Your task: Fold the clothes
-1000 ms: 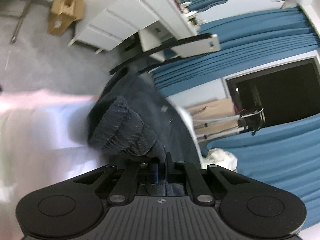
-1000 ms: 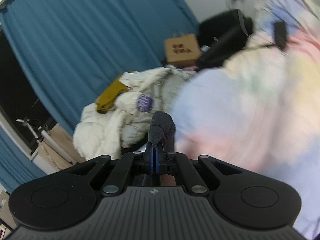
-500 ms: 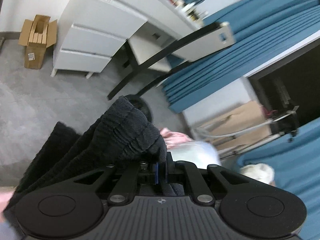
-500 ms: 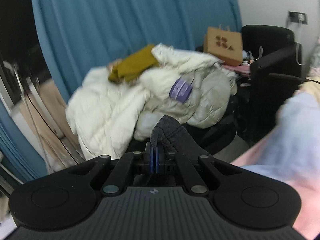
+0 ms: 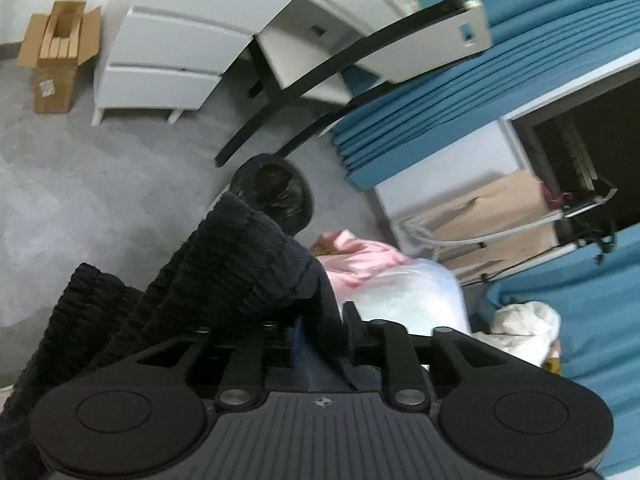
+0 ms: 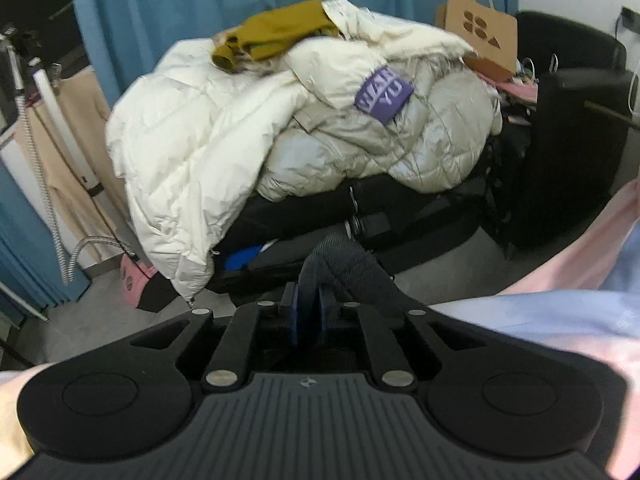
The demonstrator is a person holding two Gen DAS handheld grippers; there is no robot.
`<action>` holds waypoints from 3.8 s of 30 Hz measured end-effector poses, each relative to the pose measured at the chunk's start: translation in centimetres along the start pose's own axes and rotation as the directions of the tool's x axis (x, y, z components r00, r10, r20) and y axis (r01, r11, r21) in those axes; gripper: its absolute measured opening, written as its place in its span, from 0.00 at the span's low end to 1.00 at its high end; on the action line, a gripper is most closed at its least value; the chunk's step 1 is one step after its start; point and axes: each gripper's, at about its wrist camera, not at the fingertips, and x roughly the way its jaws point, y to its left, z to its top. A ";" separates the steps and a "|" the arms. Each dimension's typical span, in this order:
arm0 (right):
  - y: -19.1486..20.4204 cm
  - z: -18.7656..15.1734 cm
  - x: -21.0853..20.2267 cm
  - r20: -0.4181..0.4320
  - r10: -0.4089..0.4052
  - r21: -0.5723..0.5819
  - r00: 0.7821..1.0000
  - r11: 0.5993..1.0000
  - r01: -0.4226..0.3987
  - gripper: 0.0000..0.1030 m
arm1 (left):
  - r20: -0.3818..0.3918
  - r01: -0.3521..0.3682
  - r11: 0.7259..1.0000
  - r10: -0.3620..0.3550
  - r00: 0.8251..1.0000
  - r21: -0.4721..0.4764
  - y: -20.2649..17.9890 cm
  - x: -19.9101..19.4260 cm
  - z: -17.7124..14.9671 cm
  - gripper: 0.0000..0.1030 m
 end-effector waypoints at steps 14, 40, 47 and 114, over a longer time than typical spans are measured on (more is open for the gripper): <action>-14.4 -6.2 -14.6 0.013 0.226 0.362 0.974 0.907 -0.215 0.30 | 0.003 0.186 0.983 -0.186 0.983 0.004 3.6 -15.8 -8.4 0.79; -12.2 -9.1 -7.8 0.163 0.282 0.410 0.945 0.852 -0.325 0.10 | 0.031 0.126 0.979 -0.122 0.992 -0.162 7.9 -9.3 -12.1 0.19; -12.9 -8.0 -16.0 0.237 0.297 0.370 0.925 0.853 -0.368 0.08 | 0.095 0.181 0.977 -0.171 0.981 -0.109 5.7 -14.0 -10.5 0.10; -29.5 -23.1 -27.3 0.103 0.375 0.608 0.921 0.709 -0.357 0.23 | -0.163 0.199 0.537 -0.113 0.980 0.820 -13.2 -18.5 -46.0 0.69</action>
